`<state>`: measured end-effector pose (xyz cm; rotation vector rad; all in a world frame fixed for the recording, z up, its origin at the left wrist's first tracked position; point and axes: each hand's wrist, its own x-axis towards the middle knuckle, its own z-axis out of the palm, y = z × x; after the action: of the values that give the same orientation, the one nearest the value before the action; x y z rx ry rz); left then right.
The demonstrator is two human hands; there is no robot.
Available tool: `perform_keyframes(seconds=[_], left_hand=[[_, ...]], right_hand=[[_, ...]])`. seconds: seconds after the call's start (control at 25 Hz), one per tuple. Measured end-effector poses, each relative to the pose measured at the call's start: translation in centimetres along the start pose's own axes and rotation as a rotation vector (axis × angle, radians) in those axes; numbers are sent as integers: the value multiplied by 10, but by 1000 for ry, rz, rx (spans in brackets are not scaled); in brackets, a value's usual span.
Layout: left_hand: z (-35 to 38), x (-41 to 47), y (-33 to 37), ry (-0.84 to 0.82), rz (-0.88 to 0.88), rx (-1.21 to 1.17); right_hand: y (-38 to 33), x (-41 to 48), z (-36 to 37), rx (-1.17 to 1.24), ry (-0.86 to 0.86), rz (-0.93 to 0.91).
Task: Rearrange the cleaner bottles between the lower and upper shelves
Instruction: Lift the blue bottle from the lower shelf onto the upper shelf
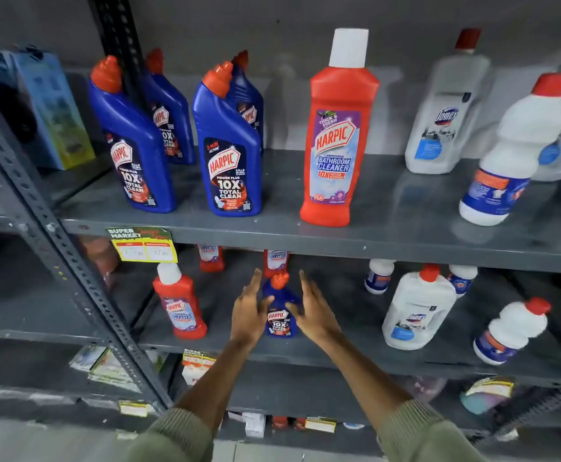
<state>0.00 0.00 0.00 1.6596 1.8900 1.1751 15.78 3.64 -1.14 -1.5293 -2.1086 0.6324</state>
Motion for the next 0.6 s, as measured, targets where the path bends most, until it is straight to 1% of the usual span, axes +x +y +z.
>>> perform_keyframes(seconds=[0.08,0.16,0.24,0.36,0.52,0.6], left_hand=[[8,6,-1,-77,-139,-59],[16,7,-1,-69,-221,-69],[16,-2,4,-27,-157,-63],[-12,-33,43,44,19,-37],[-69,-57,141,78,240,-165],[-93,-54,194,96,350,-241]], right_hand=[[2,8,9,116,-100,106],[5,8,17,226,-106,158],[7,-7,13,288,-58,152],[-3,-46,-26,297,45,-15],[-49,-98,-138,330,121,-201],[-76,-116,-194,355,174,-254]])
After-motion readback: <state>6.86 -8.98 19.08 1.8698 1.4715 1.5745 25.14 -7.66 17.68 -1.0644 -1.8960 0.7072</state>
